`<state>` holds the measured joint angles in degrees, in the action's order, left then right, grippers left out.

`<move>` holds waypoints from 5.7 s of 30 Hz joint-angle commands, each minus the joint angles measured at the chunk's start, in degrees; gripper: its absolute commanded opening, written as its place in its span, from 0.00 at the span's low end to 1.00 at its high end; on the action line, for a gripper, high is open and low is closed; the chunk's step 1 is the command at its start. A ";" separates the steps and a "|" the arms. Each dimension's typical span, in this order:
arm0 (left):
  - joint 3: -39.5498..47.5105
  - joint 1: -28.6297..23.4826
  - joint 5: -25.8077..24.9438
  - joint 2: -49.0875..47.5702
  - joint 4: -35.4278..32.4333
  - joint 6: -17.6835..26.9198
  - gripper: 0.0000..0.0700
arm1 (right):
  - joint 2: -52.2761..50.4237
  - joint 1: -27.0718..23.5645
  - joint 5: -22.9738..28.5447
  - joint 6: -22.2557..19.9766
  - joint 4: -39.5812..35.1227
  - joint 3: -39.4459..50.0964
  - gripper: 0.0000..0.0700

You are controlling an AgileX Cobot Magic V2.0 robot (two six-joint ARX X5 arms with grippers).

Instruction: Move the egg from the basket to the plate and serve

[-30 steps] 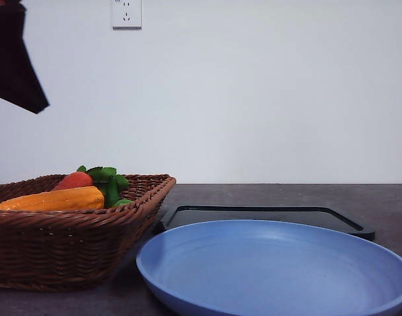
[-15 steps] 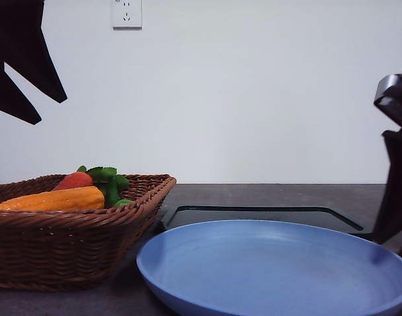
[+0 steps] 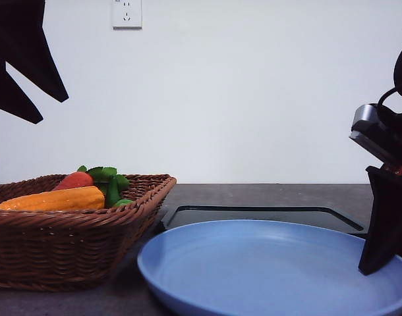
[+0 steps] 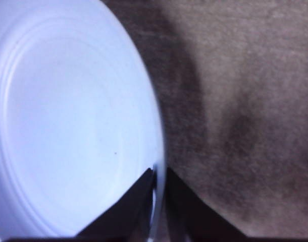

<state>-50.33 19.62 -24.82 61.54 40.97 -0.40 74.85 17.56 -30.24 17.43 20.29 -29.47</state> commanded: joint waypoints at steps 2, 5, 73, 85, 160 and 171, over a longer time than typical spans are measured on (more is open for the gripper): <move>-1.05 0.28 -0.24 0.63 -0.17 1.29 0.45 | -0.29 0.24 0.42 0.59 -0.07 -0.13 0.00; -1.05 0.35 -0.24 0.63 0.13 1.71 0.51 | -2.39 0.15 0.42 0.63 0.97 -0.15 0.00; -6.22 14.16 14.51 20.98 1.43 22.19 0.28 | -34.39 -14.43 0.55 0.57 13.20 -0.17 0.00; -23.77 16.76 2.33 20.98 -3.10 10.83 0.28 | -25.96 -14.32 -5.20 1.46 15.81 -0.17 0.00; -24.30 31.54 32.67 -12.55 9.15 7.79 0.49 | 35.67 -14.80 -5.37 -4.81 13.26 -44.15 0.00; -24.30 31.56 34.10 -12.83 9.18 7.70 0.49 | 35.93 -14.99 -2.75 -4.99 13.29 -44.35 0.36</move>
<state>-73.56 50.74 9.06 48.39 50.65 7.90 109.56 2.61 -32.99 13.28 33.81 -72.38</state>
